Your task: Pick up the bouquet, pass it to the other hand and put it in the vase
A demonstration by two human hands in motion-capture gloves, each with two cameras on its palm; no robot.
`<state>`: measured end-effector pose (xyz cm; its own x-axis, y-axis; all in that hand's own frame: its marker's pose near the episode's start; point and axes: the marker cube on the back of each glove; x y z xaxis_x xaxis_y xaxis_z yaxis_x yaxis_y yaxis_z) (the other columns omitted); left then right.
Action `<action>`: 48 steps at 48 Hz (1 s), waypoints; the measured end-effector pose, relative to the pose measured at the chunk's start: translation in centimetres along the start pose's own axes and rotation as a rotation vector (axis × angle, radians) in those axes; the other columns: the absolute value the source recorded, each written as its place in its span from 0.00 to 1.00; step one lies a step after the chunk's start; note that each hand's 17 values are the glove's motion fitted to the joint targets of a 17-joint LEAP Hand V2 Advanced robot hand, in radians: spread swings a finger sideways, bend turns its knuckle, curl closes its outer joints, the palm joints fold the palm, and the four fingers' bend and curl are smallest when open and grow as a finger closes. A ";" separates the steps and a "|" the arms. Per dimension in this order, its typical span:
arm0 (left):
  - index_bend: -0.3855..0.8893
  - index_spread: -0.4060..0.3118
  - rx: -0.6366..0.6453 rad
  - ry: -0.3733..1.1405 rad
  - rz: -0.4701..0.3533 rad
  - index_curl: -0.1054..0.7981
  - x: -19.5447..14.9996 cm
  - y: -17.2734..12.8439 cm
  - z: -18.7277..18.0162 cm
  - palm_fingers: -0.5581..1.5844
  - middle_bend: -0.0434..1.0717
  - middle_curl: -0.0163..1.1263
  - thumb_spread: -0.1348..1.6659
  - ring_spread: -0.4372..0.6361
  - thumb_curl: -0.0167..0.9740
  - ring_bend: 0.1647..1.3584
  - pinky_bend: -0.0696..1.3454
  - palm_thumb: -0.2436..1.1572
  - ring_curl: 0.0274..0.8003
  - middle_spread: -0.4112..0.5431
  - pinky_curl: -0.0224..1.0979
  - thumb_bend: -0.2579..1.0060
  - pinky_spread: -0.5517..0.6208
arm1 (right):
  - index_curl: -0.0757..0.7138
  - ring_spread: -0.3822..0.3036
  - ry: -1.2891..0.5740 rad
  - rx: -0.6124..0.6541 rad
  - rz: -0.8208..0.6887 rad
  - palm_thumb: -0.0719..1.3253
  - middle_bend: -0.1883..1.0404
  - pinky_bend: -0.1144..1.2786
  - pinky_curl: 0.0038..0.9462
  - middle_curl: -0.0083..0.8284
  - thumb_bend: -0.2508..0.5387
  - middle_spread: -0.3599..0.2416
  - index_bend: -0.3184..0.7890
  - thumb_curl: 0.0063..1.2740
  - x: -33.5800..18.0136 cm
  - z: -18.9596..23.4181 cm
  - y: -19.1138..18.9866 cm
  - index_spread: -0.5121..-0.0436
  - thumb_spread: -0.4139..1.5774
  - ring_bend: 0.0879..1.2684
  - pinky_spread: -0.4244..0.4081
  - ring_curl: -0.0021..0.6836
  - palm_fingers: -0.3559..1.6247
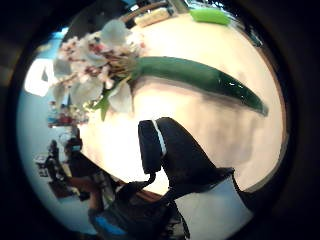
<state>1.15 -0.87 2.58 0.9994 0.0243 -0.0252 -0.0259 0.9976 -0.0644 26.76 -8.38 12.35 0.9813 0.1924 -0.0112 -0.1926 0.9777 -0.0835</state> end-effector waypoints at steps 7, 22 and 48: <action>0.41 0.42 0.001 -0.010 -0.007 0.41 -0.1 0.1 -0.1 0.35 0.21 0.31 0.63 0.78 0.25 0.32 0.37 0.15 0.31 0.55 0.32 0.17 0.86 | 0.35 0.90 -0.022 -0.037 -0.008 0.28 0.31 0.57 0.39 0.42 0.30 0.75 0.39 0.21 0.8 3.2 -2.6 0.33 0.78 0.21 0.93 0.40 0.18; 0.41 0.42 -0.024 -0.016 -0.010 0.41 -0.4 -0.8 1.1 0.35 0.21 0.31 0.63 0.78 0.25 0.32 0.37 0.15 0.31 0.56 0.32 0.17 0.86 | 0.34 0.89 -0.164 -0.125 -0.023 0.38 0.32 0.58 0.39 0.42 0.32 0.74 0.40 0.23 0.9 5.7 -3.5 0.36 0.78 0.21 0.93 0.41 0.19; 0.40 0.43 -0.044 0.029 -0.004 0.40 -0.1 -0.6 1.5 0.35 0.21 0.31 0.63 0.78 0.25 0.32 0.38 0.15 0.31 0.56 0.33 0.17 0.86 | 0.50 0.32 -0.040 0.208 -0.078 0.66 0.44 0.52 0.41 0.54 0.38 0.37 0.38 0.34 -0.7 5.7 -5.9 0.47 0.73 0.46 0.39 0.62 0.82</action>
<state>1.13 -1.34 4.07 0.9984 0.0180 -0.0540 -0.0238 0.9938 -0.1089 27.17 -13.78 18.51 0.9930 0.1147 0.0269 -0.1172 0.9852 0.1249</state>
